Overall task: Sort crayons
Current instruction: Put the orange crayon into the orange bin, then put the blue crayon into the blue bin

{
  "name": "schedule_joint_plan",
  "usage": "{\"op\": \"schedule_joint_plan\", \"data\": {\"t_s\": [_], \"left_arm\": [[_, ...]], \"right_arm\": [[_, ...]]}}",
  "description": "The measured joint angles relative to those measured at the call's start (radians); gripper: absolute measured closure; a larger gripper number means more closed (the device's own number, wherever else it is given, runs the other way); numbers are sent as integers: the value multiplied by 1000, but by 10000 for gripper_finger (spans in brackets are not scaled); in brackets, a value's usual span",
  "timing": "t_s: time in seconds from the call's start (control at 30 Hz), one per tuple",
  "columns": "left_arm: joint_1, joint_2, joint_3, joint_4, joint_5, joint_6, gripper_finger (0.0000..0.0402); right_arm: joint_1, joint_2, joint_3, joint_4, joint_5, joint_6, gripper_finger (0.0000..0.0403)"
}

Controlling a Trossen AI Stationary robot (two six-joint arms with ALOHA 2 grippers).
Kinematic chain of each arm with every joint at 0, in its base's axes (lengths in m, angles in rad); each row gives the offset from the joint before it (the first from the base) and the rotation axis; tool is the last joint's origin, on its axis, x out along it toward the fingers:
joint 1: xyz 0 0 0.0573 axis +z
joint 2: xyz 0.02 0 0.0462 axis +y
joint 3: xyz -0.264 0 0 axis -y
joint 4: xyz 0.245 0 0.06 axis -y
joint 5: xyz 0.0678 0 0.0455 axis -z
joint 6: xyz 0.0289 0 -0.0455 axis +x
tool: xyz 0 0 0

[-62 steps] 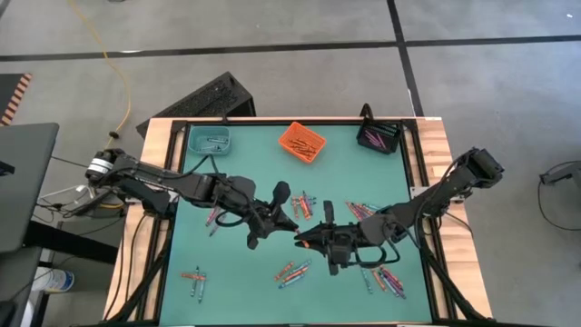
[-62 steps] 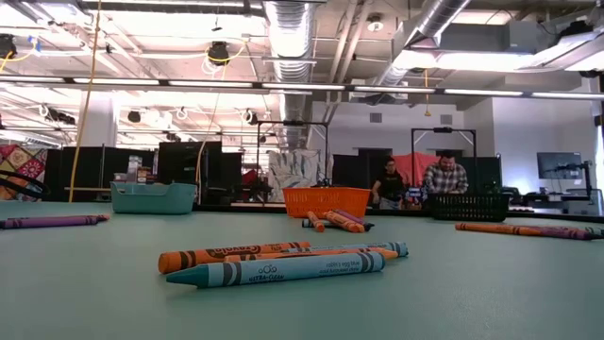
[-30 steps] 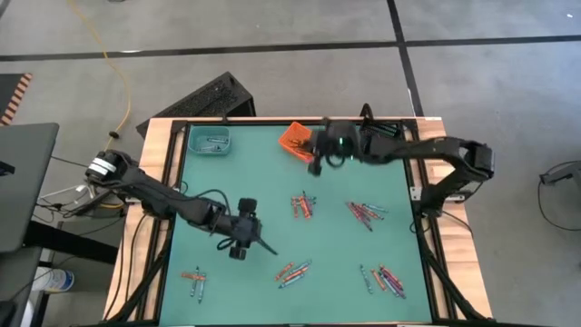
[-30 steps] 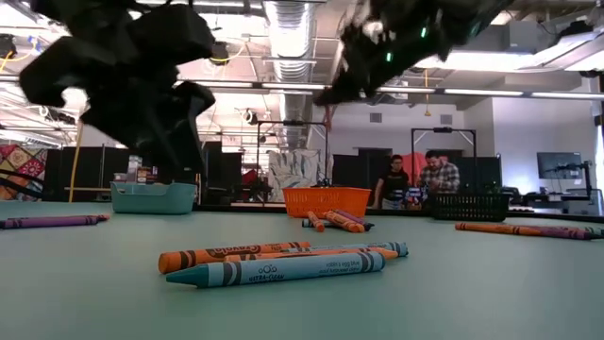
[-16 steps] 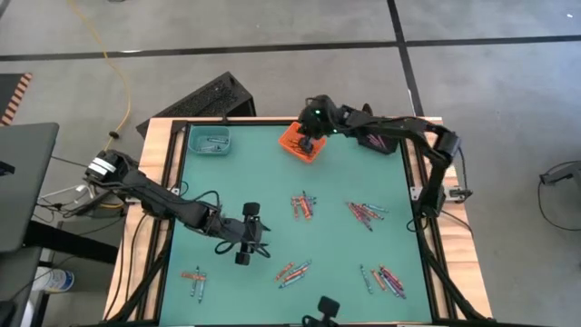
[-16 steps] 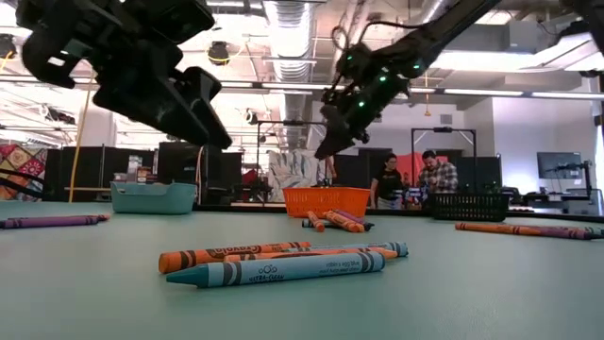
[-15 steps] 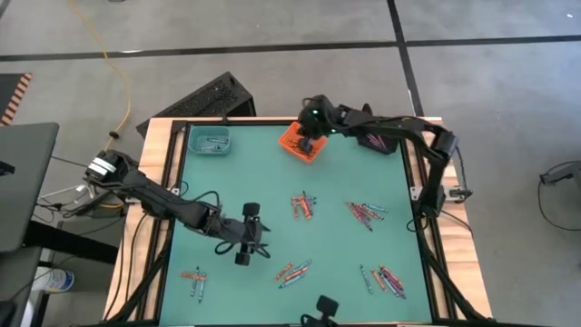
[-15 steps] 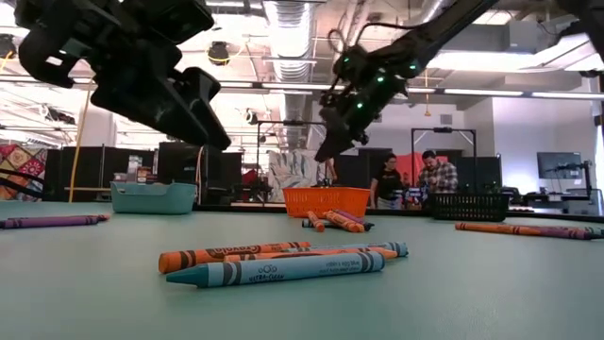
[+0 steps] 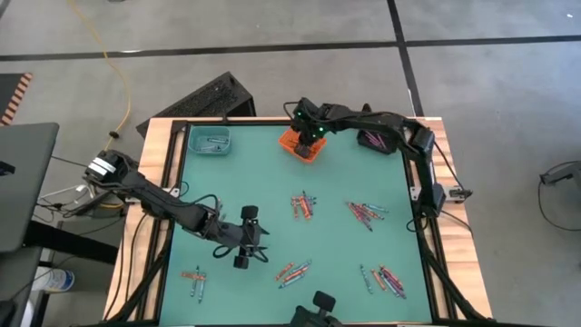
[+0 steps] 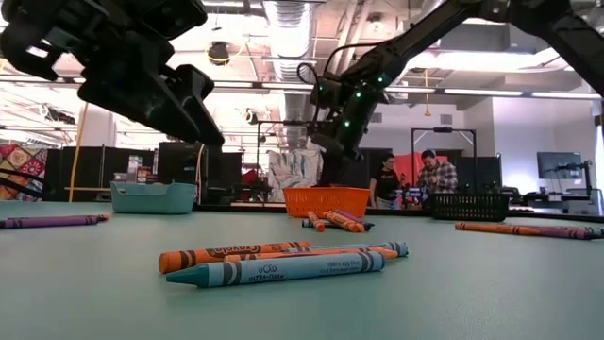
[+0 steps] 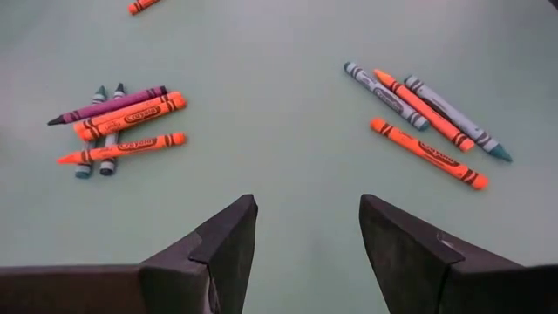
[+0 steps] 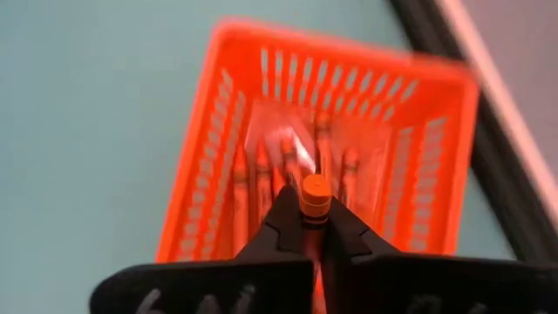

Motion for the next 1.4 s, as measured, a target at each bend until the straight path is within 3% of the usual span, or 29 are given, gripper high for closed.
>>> {"op": "schedule_joint_plan", "data": {"t_s": [0.43,0.7,1.0,1.4], "left_arm": [[-13,0,0,-2,0,-23,207],[-13,0,0,-3,-8,-23,207],[-13,0,-7,4,-29,-11,207],[-13,1,-11,-13,-52,-8,207]], "right_arm": [[4,-68,2,-1,8,4,250],[77,-236,2,-33,38,5,231],[354,-282,-2,-303,27,36,237],[741,-267,-162,-301,49,97,237]]}}
